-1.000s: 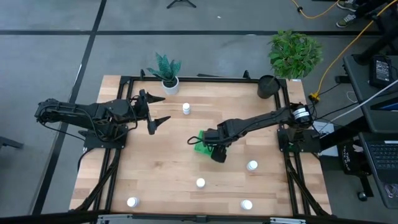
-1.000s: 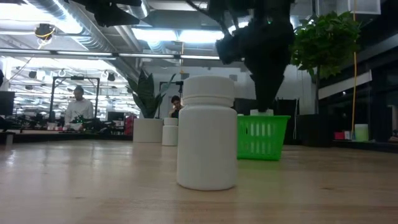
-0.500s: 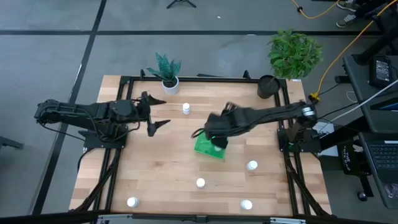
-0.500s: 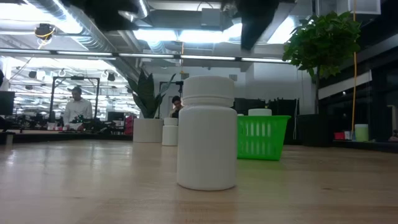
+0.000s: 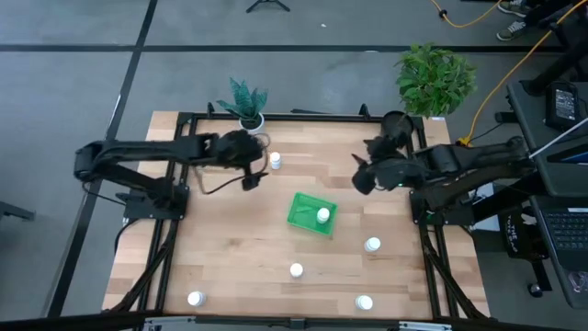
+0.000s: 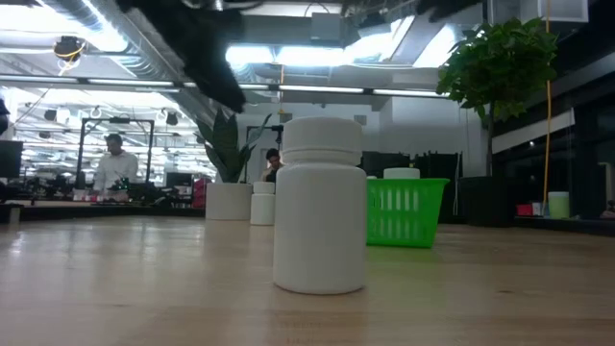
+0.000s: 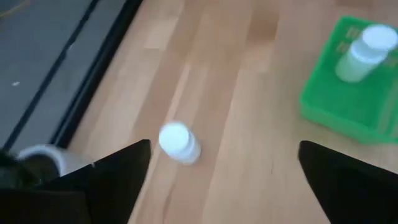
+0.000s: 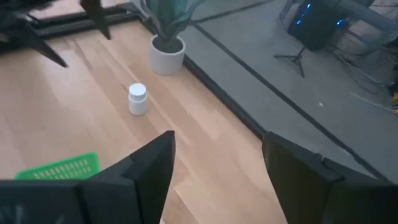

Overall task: Pick and place pill bottles into a basket
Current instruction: Put the white pill bottle into the green bin

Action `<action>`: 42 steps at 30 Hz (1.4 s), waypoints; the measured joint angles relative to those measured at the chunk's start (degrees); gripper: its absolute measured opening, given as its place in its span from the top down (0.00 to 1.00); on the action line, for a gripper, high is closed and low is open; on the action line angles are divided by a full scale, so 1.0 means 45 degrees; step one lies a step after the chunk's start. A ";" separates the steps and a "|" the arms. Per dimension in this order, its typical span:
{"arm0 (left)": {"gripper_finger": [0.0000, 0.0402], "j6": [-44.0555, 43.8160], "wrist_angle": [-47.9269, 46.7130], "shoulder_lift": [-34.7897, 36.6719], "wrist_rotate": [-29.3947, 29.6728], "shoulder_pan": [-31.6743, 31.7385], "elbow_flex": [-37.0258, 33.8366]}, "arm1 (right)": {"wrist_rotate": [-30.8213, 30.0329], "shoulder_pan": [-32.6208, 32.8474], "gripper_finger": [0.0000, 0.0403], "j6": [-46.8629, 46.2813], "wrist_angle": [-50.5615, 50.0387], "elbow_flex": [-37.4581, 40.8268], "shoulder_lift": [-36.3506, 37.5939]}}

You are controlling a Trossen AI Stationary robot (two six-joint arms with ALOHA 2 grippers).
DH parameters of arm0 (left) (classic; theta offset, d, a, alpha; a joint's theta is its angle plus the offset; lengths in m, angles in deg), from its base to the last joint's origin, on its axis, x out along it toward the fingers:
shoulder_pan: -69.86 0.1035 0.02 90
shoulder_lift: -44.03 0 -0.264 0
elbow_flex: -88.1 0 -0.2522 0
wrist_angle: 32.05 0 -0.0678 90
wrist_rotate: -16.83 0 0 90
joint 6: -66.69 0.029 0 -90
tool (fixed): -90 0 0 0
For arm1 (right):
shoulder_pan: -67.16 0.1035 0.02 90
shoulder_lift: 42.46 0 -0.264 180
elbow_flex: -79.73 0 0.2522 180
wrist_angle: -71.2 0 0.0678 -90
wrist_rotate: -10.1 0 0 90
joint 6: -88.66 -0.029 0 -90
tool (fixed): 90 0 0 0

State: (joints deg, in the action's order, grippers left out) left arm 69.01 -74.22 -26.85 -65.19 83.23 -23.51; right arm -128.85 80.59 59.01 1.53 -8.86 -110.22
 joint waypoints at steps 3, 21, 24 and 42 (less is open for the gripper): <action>0.00 0.0204 -0.0012 -0.1233 -0.0669 0.0725 0.0722 | 0.0288 -0.0003 0.40 0.0382 0.1690 0.1560 0.0970; 0.00 0.0186 0.0689 -0.5710 -0.1874 0.2862 0.1570 | 0.1467 -0.0313 0.40 0.7279 0.5913 0.3340 0.2255; 0.00 0.0129 0.1124 -0.6123 -0.2153 0.3060 0.1570 | 0.1466 -0.0424 0.40 0.7397 0.5910 0.3340 0.2417; 0.58 -0.0042 0.1056 -0.6735 -0.3029 0.3186 0.1570 | 0.1467 -0.0832 0.40 0.7293 0.5894 0.3340 0.2575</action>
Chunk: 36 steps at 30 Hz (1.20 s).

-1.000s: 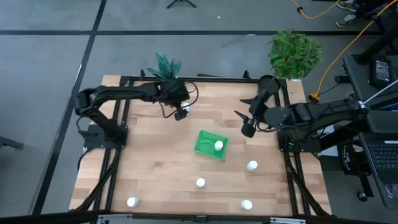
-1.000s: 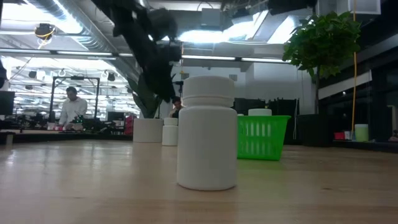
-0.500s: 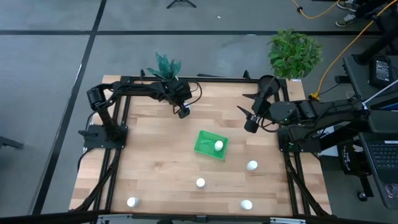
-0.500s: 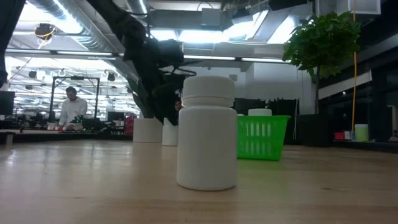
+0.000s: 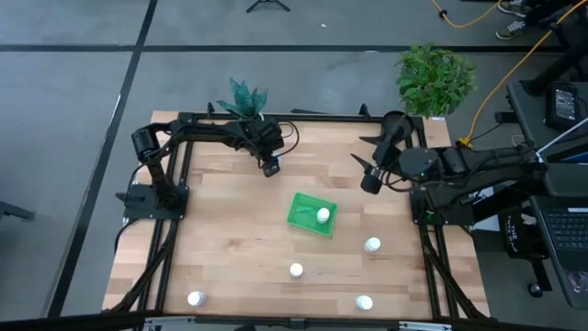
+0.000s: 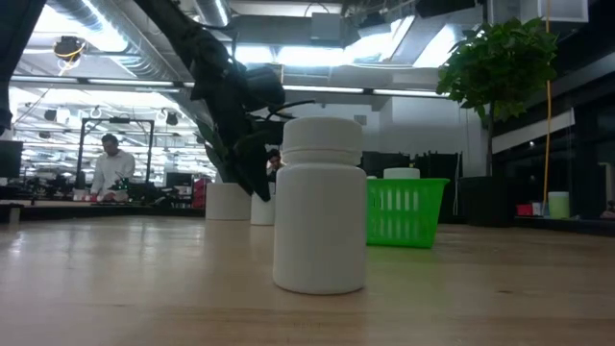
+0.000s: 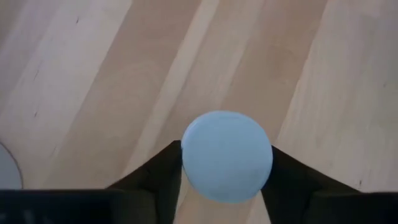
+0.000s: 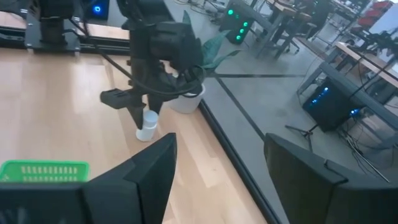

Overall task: Pick and place pill bottles into a basket
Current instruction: Put the white pill bottle into the green bin

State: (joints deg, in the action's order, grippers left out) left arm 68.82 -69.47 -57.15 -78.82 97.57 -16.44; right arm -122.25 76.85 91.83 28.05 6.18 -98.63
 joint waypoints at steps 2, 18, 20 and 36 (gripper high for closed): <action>0.59 0.0005 0.0005 0.0000 0.0005 -0.0108 0.0000 | 0.0000 -0.0107 0.40 -0.0012 0.0000 0.0000 -0.0003; 0.59 0.0037 -0.0826 0.2950 -0.0572 -0.2201 0.2370 | 0.0430 -0.0873 0.40 -0.1060 0.0316 0.0720 -0.0028; 0.59 0.0372 -0.1212 0.3100 -0.0631 -0.2676 0.2625 | 0.0453 -0.0873 0.40 -0.1314 0.0724 0.0819 -0.0037; 0.59 0.2181 -0.2731 0.1844 0.0232 -0.5516 0.2769 | 0.0484 -0.0856 0.40 -0.2822 0.3011 0.0841 -0.0033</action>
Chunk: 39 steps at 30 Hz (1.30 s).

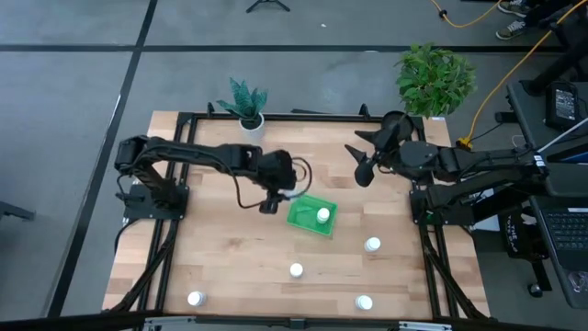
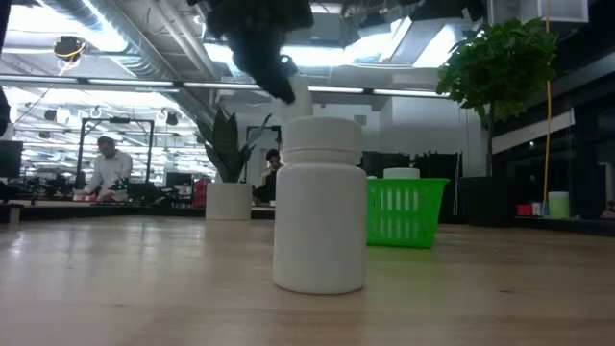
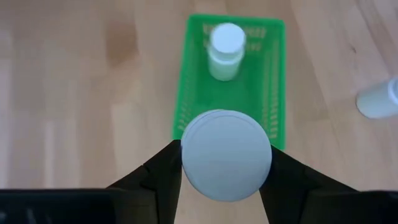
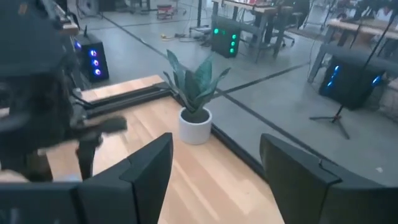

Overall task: Pick and place pill bottles into a basket
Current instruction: Put the white pill bottle into the green bin

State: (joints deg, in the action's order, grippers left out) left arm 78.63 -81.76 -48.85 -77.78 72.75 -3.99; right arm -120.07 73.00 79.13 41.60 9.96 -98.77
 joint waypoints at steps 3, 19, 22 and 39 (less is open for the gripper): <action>0.59 0.0054 -0.0071 -0.0422 0.0071 -0.0264 0.0000 | 0.0443 0.0002 0.40 -0.0283 0.0034 0.0004 0.0000; 0.59 -0.1488 0.1633 -0.1290 0.0212 -0.0465 0.0005 | 0.1761 0.0022 0.40 0.0611 -0.0302 0.0000 0.0000; 0.59 -0.1608 0.2051 -0.1379 -0.0112 -0.0444 0.0010 | 0.1762 0.0022 0.40 0.0843 -0.0479 0.0000 0.0000; 0.59 -0.1782 0.2717 -0.3128 -0.0822 -0.0376 0.0010 | 0.1872 0.0046 0.40 0.0832 -0.0602 0.0000 0.0005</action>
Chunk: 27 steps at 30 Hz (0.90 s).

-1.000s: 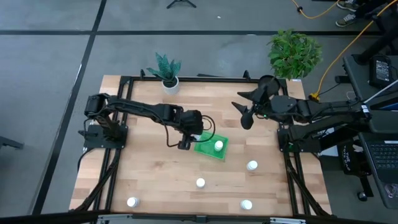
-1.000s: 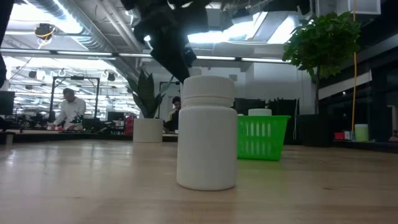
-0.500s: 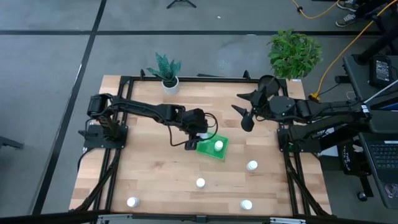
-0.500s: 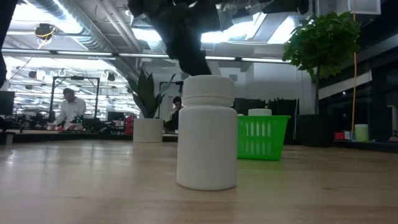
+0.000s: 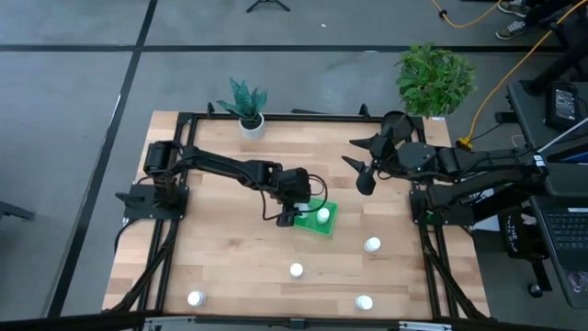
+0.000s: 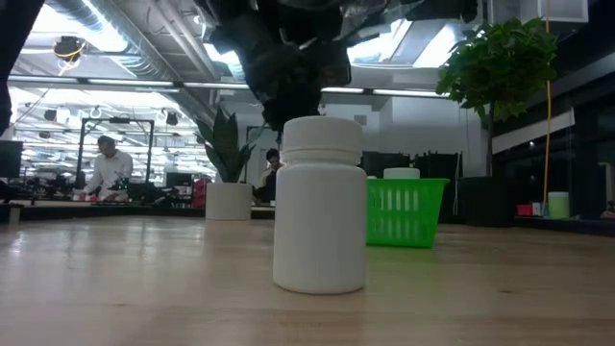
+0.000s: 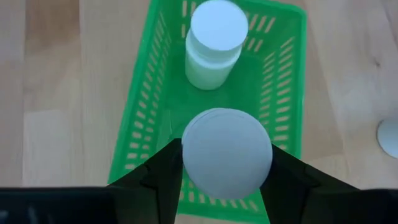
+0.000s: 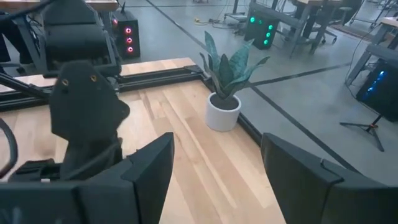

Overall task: Pick and place pill bottles into a basket
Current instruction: Put the white pill bottle into the green bin

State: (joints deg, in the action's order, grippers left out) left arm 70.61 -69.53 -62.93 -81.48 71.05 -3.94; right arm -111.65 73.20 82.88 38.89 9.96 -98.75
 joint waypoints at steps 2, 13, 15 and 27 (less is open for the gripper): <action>0.59 0.0053 0.0032 -0.0151 0.0001 0.0088 0.0000 | 0.0005 0.0000 0.40 -0.0019 0.0000 0.0000 0.0000; 0.57 -0.0044 0.0129 -0.0669 0.0046 0.0522 -0.0015 | 0.0087 0.0000 0.40 0.0015 -0.0039 0.0000 0.0000; 0.51 -0.0044 0.0264 -0.0669 0.0087 0.0514 -0.0015 | 0.0089 0.0000 0.40 0.0017 -0.0082 0.0000 0.0000; 0.36 -0.0258 -0.0443 -0.0611 0.0247 0.0509 0.0390 | 0.0108 0.0001 0.40 0.0051 -0.0136 0.0000 0.0000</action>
State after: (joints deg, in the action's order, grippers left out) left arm 69.45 -71.52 -65.68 -80.37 73.34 -2.19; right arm -111.17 73.21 83.11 38.28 9.96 -98.75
